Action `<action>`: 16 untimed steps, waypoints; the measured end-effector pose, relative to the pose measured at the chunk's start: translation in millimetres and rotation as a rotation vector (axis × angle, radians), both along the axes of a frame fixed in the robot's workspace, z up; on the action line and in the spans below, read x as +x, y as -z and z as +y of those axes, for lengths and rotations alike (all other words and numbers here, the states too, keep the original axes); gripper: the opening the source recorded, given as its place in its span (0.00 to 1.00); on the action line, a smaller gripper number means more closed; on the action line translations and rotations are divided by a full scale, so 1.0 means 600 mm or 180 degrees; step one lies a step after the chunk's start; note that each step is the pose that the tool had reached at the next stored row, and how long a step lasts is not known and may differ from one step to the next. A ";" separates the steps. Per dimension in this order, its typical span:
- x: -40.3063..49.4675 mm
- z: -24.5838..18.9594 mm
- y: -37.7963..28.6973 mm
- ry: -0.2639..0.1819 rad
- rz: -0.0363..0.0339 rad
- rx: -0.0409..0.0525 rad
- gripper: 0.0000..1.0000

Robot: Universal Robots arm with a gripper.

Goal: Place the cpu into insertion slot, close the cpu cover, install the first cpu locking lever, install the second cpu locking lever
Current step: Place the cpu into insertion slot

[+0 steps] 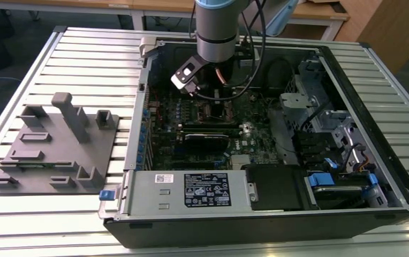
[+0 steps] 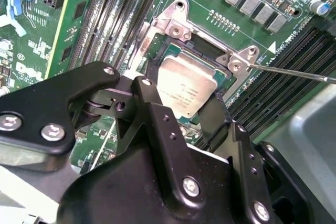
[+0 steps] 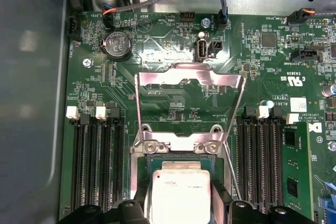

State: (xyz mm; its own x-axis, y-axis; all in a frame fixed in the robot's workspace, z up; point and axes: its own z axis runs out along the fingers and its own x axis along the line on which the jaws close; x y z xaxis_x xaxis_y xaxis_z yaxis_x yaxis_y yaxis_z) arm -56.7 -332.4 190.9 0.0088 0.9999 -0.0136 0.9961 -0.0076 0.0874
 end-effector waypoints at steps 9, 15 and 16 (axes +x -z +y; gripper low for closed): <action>0.000 -0.0004 -0.004 0.0000 0.0004 0.0001 0.55; 0.000 -0.0005 -0.001 0.0000 0.0004 0.0000 0.55; 0.000 -0.0005 0.000 -0.0001 0.0005 0.0000 0.55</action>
